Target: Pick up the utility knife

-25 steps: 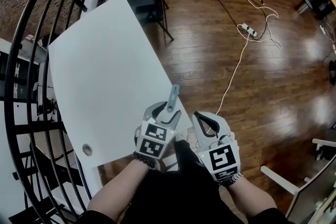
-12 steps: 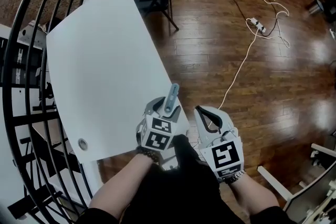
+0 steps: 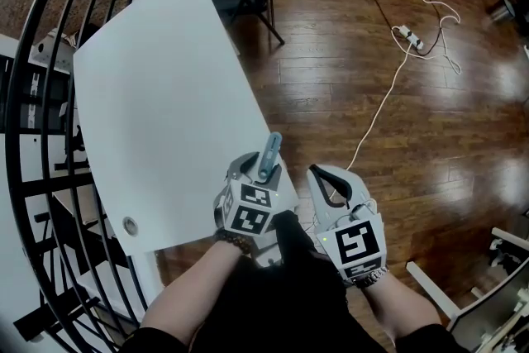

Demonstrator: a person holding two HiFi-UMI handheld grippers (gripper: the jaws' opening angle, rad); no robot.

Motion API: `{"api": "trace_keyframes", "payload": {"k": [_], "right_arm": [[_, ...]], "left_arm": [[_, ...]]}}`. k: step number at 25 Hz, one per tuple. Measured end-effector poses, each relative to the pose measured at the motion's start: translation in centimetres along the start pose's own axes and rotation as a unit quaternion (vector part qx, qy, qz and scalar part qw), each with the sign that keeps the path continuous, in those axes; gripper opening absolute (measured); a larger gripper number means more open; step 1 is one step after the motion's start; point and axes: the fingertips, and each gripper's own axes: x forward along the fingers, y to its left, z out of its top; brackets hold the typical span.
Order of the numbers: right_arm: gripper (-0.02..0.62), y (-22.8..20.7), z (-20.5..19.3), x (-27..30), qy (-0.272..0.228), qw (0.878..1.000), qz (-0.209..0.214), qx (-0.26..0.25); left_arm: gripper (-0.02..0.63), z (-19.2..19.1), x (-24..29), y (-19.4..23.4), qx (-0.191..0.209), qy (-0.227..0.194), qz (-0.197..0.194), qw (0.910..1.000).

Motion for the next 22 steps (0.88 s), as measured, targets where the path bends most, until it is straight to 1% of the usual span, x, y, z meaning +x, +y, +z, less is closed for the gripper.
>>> {"api": "trace_keyframes", "payload": {"k": [5,10,16,22], "right_arm": [[-0.008,0.0,0.0,0.0,-0.003,1.0,0.001,0.0],[-0.008,-0.1,0.2,-0.1,-0.005,1.0,0.002,-0.001],[-0.008,0.0,0.9,0.2,-0.01,1.0,0.004,-0.003],[-0.008,0.4,2.0,0.3,-0.017,1.0,0.014,-0.015]], "left_arm": [[0.194,-0.1,0.0,-0.5,0.011,0.003,-0.003,0.9999],[0.155,-0.2,-0.1,-0.5,0.011,0.007,-0.004,0.9999],[0.147,0.1,-0.5,0.3,0.008,0.007,-0.001,0.9999],[0.147,0.8,-1.8,0.8,0.002,-0.008,0.008,0.9999]]}}
